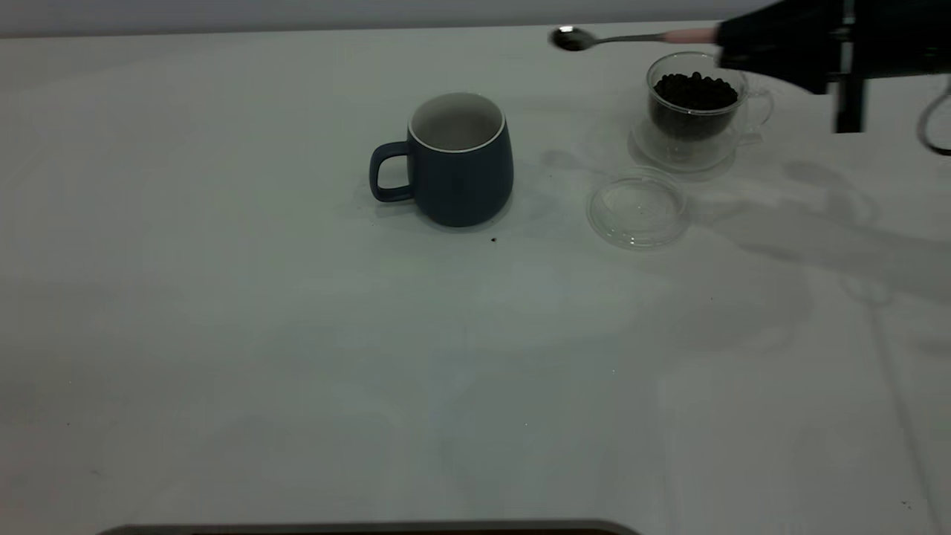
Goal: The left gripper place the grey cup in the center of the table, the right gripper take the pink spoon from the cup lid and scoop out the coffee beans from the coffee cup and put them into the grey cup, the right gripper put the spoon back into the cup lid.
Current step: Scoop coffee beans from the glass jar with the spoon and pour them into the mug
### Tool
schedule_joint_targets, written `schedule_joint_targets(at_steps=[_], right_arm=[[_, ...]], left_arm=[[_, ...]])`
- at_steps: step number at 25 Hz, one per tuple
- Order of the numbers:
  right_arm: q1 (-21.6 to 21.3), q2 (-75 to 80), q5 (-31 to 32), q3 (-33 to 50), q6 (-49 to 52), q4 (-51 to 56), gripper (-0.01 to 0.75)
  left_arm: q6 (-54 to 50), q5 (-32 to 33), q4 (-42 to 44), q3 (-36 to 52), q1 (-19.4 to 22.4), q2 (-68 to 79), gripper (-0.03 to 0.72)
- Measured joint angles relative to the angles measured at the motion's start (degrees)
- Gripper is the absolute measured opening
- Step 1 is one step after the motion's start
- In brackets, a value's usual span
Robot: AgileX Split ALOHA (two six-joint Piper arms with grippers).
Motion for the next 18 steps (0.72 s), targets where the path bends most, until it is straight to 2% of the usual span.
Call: schedule_joint_targets(at_steps=[9, 18], right_arm=[[8.2, 0.0, -2.5, 0.0, -4.2, 4.4, 0.112], [10.1, 0.0, -5.2, 0.0, -20.0, 5.4, 0.111]], left_arm=[[0.0, 0.0, 0.0, 0.0, 0.0, 0.0, 0.569], [0.0, 0.0, 0.0, 0.0, 0.0, 0.0, 0.569]])
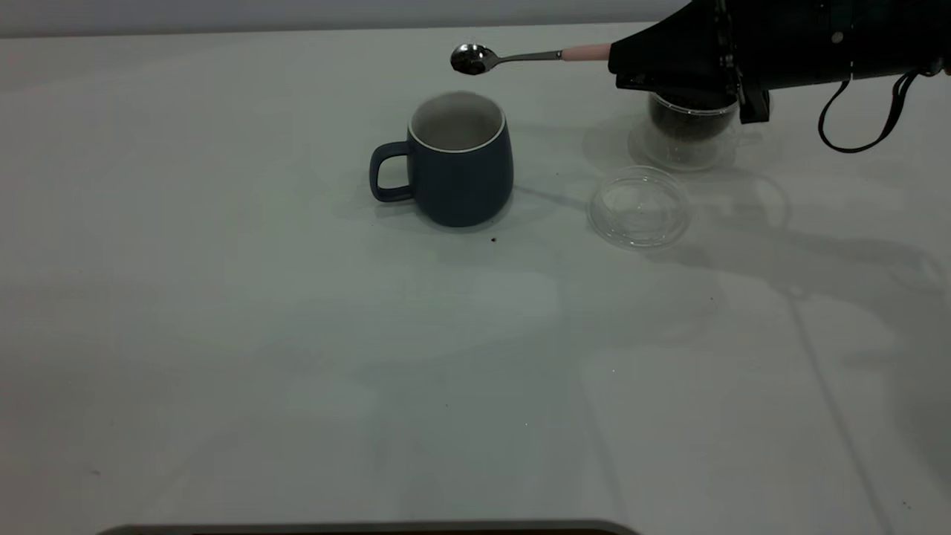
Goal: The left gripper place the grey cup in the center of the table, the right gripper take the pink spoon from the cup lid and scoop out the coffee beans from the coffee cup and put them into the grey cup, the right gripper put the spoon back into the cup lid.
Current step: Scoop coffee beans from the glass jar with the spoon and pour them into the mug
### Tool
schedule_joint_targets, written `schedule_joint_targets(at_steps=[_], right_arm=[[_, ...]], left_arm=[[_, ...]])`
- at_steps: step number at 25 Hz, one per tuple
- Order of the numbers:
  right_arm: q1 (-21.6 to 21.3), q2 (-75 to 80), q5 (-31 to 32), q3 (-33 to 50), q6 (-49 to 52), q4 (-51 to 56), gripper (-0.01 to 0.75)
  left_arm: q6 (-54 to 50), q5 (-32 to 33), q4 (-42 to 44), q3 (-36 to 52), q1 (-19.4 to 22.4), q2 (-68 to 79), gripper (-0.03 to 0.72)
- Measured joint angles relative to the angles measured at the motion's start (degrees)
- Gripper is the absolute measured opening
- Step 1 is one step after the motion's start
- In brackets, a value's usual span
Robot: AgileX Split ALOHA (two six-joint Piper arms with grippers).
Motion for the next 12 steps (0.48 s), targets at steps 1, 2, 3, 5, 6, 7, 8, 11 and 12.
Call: schedule_joint_targets(at_steps=[1, 2, 3, 5, 6, 7, 8, 11, 12], right_arm=[[0.2, 0.0, -0.5, 0.0, -2.0, 0.1, 0.111], [0.3, 0.0, -1.1, 0.0, -3.8, 0.1, 0.111], [0.4, 0.0, -1.6, 0.0, -6.7, 0.1, 0.111], [0.4, 0.0, -2.9, 0.0, -14.7, 0.2, 0.111], [0.4, 0.0, -3.6, 0.0, -18.8, 0.2, 0.111], [0.4, 0.0, -3.8, 0.0, -23.5, 0.2, 0.111], [0.4, 0.0, -3.8, 0.0, -26.9, 0.2, 0.111], [0.4, 0.0, -3.6, 0.0, -29.5, 0.2, 0.111], [0.2, 0.0, -3.4, 0.0, -28.0, 0.2, 0.111]], left_arm=[[0.0, 0.0, 0.0, 0.0, 0.0, 0.0, 0.569], [0.0, 0.0, 0.0, 0.0, 0.0, 0.0, 0.569], [0.0, 0.0, 0.0, 0.0, 0.0, 0.0, 0.569], [0.0, 0.0, 0.0, 0.0, 0.0, 0.0, 0.569], [0.1, 0.0, 0.0, 0.0, 0.0, 0.0, 0.569], [0.1, 0.0, 0.0, 0.0, 0.0, 0.0, 0.569], [0.1, 0.0, 0.0, 0.0, 0.0, 0.0, 0.569], [0.1, 0.0, 0.0, 0.0, 0.0, 0.0, 0.569], [0.1, 0.0, 0.0, 0.0, 0.0, 0.0, 0.569]])
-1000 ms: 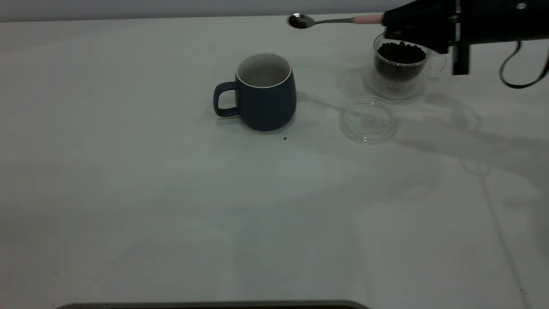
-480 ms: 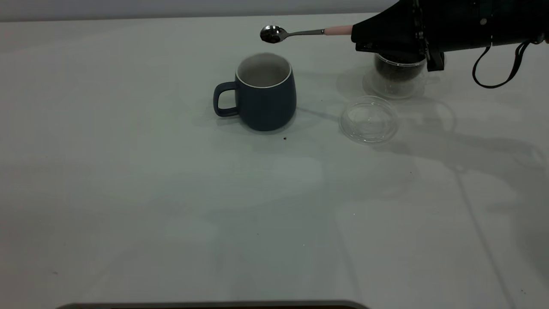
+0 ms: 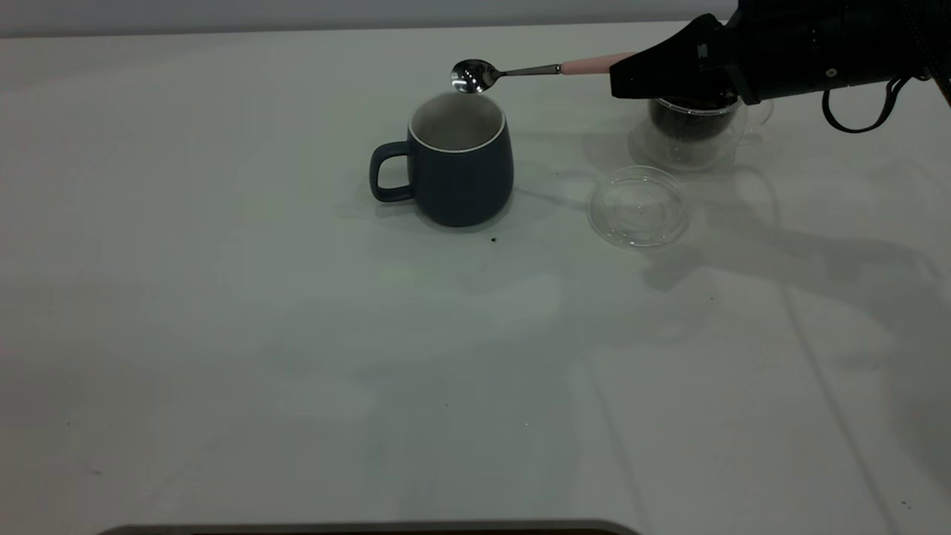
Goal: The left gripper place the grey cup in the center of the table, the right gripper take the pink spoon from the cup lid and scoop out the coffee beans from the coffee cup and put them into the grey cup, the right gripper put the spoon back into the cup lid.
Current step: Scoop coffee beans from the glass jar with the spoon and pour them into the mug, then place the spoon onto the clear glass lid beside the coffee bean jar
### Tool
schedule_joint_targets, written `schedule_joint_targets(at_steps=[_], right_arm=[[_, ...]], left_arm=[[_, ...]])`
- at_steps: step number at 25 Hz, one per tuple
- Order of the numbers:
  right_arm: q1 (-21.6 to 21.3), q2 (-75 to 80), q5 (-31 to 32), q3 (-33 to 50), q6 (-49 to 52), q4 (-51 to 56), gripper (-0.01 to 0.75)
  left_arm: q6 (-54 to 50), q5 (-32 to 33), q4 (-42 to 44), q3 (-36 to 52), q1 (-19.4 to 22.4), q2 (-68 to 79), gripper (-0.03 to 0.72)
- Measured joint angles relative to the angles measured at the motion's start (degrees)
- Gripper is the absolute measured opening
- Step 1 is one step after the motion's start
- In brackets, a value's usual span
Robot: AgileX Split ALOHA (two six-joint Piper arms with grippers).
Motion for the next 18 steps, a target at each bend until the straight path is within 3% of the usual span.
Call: schedule_joint_targets(at_steps=[5, 10, 15, 18], right_arm=[[-2.7, -1.9, 3.4, 2.9, 13.3, -0.1, 0.111], [-9.9, -7.6, 4.6, 13.0, 26.1, 0.3, 0.111], [-18.0, -8.5, 1.2, 20.7, 32.2, 0.0, 0.111], [-20.5, -6.9, -0.8, 21.5, 34.5, -1.7, 0.111]], left_arm=[[0.1, 0.0, 0.0, 0.0, 0.0, 0.0, 0.569], [0.1, 0.0, 0.0, 0.0, 0.0, 0.0, 0.569], [0.1, 0.0, 0.0, 0.0, 0.0, 0.0, 0.569], [0.1, 0.0, 0.0, 0.0, 0.0, 0.0, 0.569]])
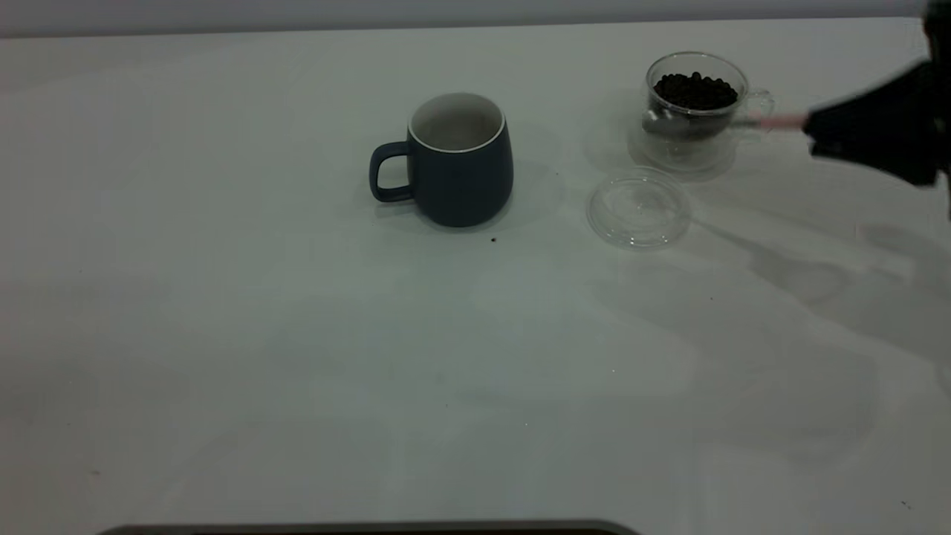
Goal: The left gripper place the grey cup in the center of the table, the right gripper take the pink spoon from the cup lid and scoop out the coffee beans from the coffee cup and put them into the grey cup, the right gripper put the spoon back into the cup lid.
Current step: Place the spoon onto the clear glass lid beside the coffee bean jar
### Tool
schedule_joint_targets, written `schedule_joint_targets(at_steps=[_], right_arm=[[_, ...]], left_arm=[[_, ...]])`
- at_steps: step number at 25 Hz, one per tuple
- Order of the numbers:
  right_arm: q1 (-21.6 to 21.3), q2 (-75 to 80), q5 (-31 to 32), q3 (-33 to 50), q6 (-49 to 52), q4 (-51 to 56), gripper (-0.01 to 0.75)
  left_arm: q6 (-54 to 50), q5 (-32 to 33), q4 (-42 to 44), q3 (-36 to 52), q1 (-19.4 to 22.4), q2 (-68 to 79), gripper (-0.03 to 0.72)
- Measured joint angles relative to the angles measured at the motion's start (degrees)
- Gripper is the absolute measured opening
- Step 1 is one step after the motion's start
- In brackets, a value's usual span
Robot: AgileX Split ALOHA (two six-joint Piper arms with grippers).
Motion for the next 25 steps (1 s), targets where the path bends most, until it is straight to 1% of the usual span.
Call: schedule_joint_targets(at_steps=[3, 8, 14, 25], right_arm=[[-0.4, 3.5, -0.2, -0.8, 0.3, -0.1, 0.111], [-0.4, 9.8, 0.7, -4.4, 0.3, -0.1, 0.111], [0.1, 13.2, 1.3, -6.1, -1.2, 0.2, 0.111], [4.1, 16.5, 1.9, -10.2, -3.1, 2.1, 0.111]], left_arm=[[0.0, 0.0, 0.0, 0.0, 0.0, 0.0, 0.569], [-0.1, 0.0, 0.0, 0.0, 0.0, 0.0, 0.569], [-0.1, 0.0, 0.0, 0.0, 0.0, 0.0, 0.569], [-0.2, 0.0, 0.0, 0.0, 0.0, 0.0, 0.569]])
